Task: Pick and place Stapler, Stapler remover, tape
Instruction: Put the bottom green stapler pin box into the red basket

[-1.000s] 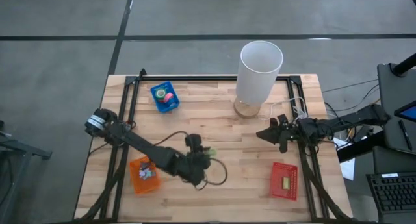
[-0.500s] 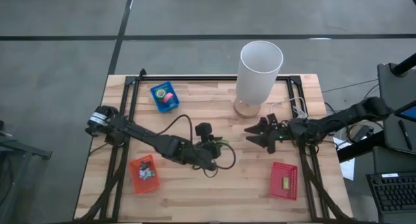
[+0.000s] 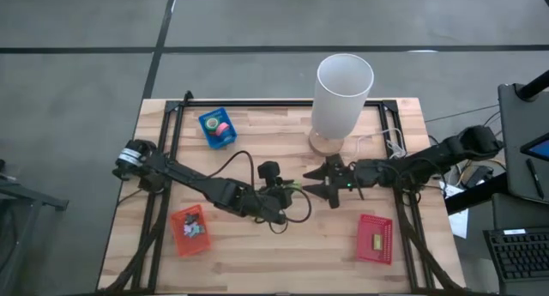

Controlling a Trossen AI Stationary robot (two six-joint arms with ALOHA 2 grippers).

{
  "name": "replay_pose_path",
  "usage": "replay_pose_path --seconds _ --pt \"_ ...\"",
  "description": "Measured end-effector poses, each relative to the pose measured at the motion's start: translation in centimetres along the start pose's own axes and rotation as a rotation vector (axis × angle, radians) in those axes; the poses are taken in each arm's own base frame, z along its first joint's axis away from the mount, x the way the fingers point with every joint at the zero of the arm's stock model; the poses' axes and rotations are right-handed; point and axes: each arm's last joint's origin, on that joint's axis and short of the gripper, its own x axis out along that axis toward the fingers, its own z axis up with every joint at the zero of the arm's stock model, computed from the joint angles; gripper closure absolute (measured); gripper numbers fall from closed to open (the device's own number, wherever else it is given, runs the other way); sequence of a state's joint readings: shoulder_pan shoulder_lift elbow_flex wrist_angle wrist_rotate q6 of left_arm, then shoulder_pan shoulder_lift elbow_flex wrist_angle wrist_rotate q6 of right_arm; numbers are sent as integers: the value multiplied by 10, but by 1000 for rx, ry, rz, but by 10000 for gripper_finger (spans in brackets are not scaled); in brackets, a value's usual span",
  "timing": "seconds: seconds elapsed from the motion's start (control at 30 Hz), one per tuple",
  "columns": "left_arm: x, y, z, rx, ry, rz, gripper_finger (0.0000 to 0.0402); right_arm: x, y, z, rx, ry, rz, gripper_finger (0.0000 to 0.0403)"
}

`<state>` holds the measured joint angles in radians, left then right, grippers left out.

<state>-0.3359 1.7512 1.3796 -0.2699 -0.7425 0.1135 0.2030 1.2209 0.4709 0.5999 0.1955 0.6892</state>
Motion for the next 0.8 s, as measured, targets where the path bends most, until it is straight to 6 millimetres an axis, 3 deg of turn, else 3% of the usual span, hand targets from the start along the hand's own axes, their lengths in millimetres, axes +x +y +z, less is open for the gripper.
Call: replay_pose_path --seconds 0.43,0.6,0.8 --pt "1 -1 -2 23 6 1 282 34 -4 4 -1 65 -1 158" --pt "1 -1 -3 25 9 1 282 35 -5 2 -12 81 -1 216" --pt "1 -1 -3 26 7 1 282 32 -4 2 -49 81 5 319"
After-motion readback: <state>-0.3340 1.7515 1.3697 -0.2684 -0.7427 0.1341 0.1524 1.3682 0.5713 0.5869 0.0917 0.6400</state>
